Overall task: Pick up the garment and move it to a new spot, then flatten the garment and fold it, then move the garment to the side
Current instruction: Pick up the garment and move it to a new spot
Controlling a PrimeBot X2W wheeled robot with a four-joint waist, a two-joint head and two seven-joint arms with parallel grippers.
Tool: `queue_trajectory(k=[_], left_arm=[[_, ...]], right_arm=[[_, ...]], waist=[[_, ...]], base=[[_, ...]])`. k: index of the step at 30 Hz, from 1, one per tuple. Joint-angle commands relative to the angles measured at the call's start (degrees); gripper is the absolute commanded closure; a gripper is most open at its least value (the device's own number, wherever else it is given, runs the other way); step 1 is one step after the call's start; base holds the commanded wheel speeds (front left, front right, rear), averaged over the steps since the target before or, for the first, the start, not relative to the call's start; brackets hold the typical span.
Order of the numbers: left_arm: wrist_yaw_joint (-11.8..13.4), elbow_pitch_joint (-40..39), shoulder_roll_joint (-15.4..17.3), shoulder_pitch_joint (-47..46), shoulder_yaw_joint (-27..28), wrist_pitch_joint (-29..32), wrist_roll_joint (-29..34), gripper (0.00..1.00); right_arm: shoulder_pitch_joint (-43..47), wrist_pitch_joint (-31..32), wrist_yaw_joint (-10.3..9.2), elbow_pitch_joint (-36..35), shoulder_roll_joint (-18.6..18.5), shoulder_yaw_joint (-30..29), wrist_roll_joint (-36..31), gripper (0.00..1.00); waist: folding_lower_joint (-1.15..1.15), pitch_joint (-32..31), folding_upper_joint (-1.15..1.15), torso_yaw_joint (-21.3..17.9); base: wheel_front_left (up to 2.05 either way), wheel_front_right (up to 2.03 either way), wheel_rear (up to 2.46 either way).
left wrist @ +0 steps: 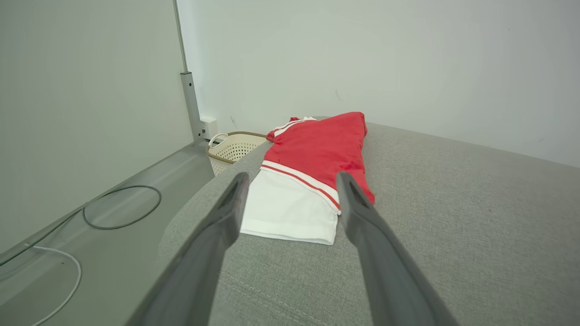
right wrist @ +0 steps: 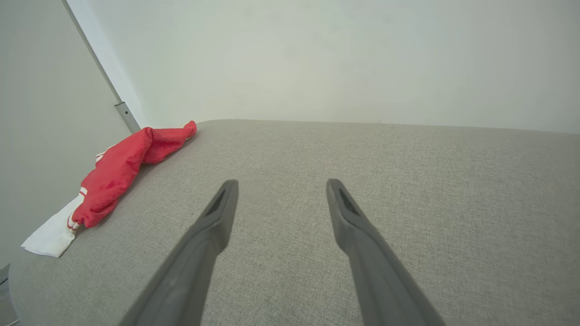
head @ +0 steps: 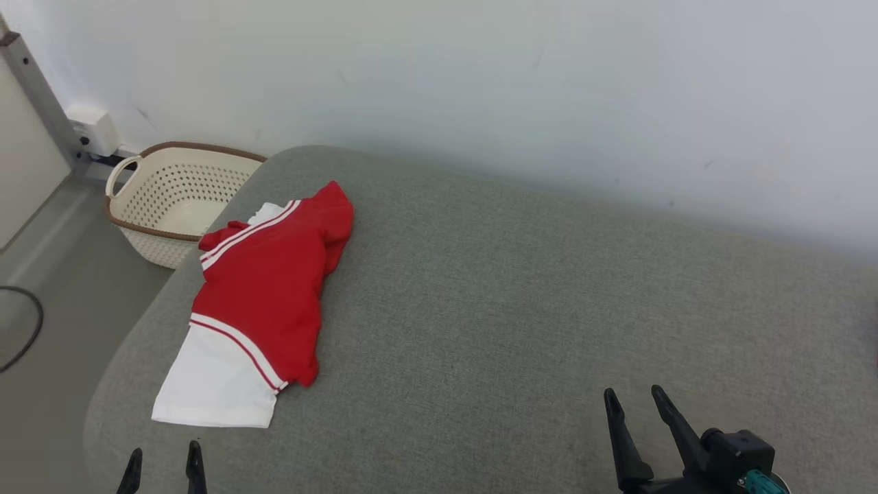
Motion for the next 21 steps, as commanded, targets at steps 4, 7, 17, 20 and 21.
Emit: queue_trajectory(k=[4, 7, 17, 20, 21], left_arm=[[0.2, -0.4, 0.4, 0.7, -0.1, 0.0, -0.4, 0.00], [0.4, -0.5, 0.6, 0.8, 0.0, 0.0, -0.6, 0.00], [1.3, -1.0, 0.2, 0.1, 0.5, -0.4, -1.9, 0.00], [1.0, -1.3, 0.5, -1.0, 0.6, -0.4, -2.4, 0.00], [0.8, -1.3, 0.8, -1.4, 0.7, -0.4, -2.4, 0.00]], right_arm=[[-0.7, -0.2, -0.01, 0.4, -0.4, 0.3, 0.3, 0.00], [-0.8, -0.4, -0.01, 0.5, -0.5, 0.5, 0.3, 0.00], [-1.6, -0.4, -0.01, 0.8, -0.5, 1.3, 0.3, 0.00], [-1.9, -0.3, -0.01, 0.7, -0.6, 1.4, 0.2, 0.00], [-2.0, -0.3, -0.01, 0.7, -0.7, 1.4, 0.2, 0.00]], waist=[[0.00, 0.4, -0.01, 3.1], [0.00, 0.6, -0.01, 3.9], [0.00, 1.2, -0.01, 3.4], [0.00, 1.5, -0.01, 2.5], [0.00, 1.6, -0.01, 2.2]], base=[[0.00, 0.00, 0.00], [0.00, 0.00, 0.00], [0.00, 0.00, 0.00], [0.00, 0.00, 0.00], [0.00, 0.00, 0.00]])
